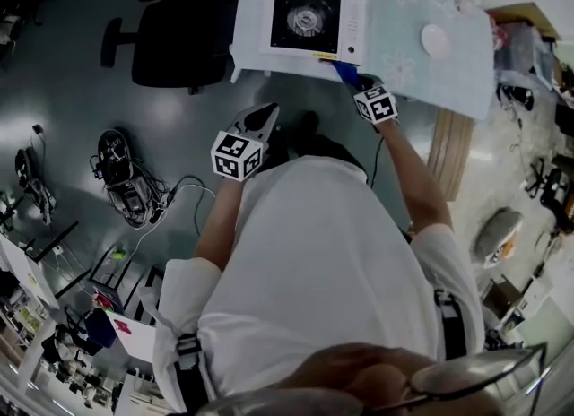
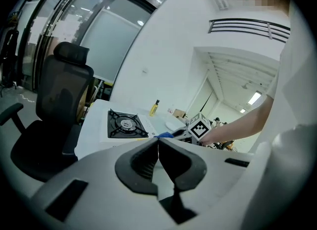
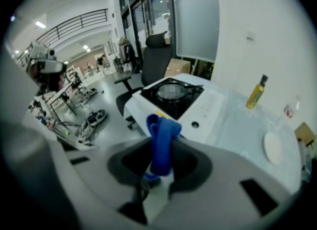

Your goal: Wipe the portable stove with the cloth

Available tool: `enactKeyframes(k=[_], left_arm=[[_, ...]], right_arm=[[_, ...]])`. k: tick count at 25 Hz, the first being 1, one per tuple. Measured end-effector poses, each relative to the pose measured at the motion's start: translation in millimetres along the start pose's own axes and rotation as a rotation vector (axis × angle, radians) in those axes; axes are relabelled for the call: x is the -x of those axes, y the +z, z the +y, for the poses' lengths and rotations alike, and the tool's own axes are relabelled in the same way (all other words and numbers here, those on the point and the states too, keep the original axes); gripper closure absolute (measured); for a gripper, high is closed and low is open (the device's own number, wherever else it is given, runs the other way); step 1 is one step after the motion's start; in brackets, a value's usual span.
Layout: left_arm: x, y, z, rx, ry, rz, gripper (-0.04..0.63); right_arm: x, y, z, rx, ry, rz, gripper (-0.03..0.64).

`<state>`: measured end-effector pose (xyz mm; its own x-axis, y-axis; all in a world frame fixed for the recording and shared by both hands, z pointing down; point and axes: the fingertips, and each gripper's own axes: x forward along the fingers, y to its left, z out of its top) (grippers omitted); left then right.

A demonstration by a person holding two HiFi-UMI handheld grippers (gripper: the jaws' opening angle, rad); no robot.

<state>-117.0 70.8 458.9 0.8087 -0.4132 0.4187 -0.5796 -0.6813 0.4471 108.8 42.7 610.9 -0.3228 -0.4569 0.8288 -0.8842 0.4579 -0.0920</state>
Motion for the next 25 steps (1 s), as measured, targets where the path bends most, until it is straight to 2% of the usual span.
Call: enactKeyframes(k=[10, 18, 25], left_arm=[[13, 11, 5, -0.047, -0.056, 0.002, 0.562], [21, 32, 10, -0.017, -0.088, -0.030, 0.563], [18, 54, -3, -0.037, -0.100, -0.054, 0.563]], right_arm=[[56, 23, 30, -0.142, -0.087, -0.138, 0.505], [110, 38, 46, -0.249, -0.157, -0.253, 0.505], [155, 50, 45, -0.270, -0.205, -0.321, 0.505]])
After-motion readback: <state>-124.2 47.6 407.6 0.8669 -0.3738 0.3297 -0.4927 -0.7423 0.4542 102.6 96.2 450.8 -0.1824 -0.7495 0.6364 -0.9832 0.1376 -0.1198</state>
